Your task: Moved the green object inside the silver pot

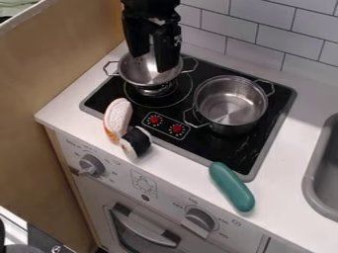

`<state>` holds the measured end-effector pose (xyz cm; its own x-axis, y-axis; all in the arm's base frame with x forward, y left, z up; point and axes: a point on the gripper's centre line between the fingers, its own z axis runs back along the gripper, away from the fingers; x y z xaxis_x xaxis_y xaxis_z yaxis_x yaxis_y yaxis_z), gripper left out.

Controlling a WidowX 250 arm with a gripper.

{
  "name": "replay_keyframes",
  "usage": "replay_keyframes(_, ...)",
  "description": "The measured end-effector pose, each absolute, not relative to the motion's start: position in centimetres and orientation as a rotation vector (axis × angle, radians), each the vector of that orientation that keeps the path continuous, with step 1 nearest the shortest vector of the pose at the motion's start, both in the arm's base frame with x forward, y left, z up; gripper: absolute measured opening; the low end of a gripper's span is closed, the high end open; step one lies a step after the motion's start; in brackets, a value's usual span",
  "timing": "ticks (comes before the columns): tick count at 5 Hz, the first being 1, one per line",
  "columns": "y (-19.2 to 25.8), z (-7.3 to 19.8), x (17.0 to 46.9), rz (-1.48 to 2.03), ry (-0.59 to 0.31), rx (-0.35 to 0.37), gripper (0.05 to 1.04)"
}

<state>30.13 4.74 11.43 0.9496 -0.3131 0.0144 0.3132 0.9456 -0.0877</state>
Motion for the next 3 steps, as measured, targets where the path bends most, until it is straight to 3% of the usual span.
replay_keyframes(1,4.4,10.4,29.7,-0.314,0.042,-0.101,0.996)
replay_keyframes(2,3.1,10.7,28.6,-0.250,0.110,-0.069,0.996)
replay_keyframes(3,1.1,11.2,27.6,-0.202,0.123,-0.047,0.996)
